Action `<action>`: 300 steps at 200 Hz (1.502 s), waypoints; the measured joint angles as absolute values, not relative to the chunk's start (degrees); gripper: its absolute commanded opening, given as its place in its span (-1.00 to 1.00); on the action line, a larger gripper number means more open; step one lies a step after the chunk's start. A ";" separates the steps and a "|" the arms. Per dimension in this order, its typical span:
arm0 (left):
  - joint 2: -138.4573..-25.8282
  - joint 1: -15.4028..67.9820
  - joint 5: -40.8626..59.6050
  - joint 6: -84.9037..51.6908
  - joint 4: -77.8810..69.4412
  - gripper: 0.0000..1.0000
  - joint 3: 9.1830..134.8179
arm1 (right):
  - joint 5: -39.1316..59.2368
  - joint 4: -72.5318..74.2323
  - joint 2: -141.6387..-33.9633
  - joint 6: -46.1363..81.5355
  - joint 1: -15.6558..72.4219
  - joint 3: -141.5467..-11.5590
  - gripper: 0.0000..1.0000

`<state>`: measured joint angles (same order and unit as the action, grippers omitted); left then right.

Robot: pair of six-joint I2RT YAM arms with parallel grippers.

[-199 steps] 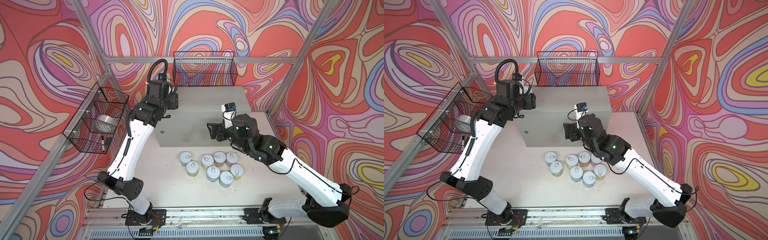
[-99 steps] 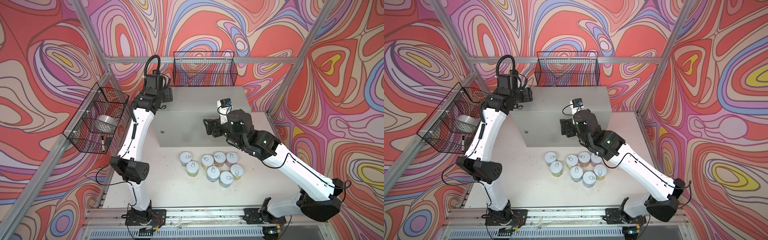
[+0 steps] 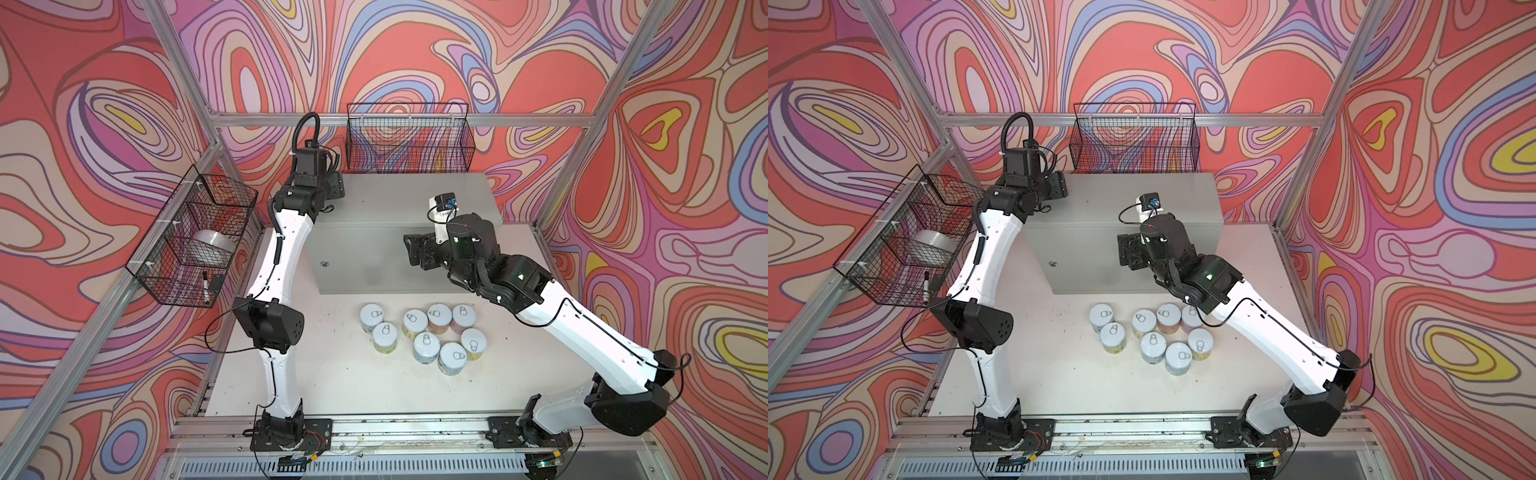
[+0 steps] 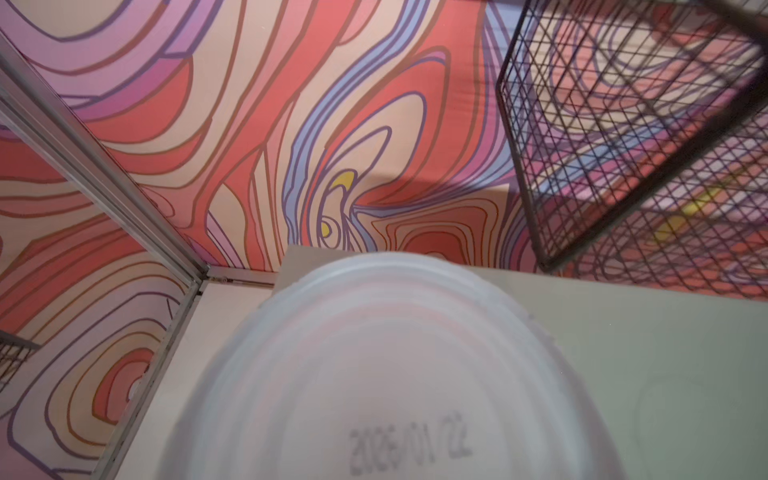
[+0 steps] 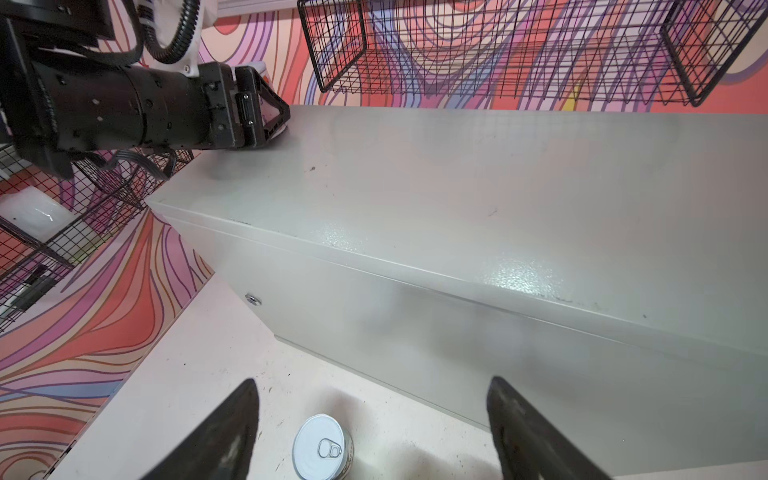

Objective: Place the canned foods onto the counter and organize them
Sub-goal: 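Hold the pink can over the far edge of the cabinet top with the left gripper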

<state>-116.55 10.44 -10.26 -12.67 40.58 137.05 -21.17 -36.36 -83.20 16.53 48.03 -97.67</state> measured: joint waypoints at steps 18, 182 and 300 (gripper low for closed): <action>-118.21 10.13 -10.39 -12.73 40.47 -1.00 139.37 | -21.04 -36.60 -83.74 16.53 47.64 -97.71 0.77; -120.05 10.11 -13.15 -11.29 38.11 -0.61 140.09 | -18.37 -36.62 -86.19 16.82 46.33 -97.73 0.78; -119.11 10.90 -14.52 -9.15 35.99 1.00 137.84 | -17.91 -36.42 -86.17 17.30 46.15 -97.73 0.78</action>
<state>-119.11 10.90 -14.52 -9.15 35.99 137.84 -17.91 -36.42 -86.17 17.30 46.15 -97.73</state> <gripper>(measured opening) 0.841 0.891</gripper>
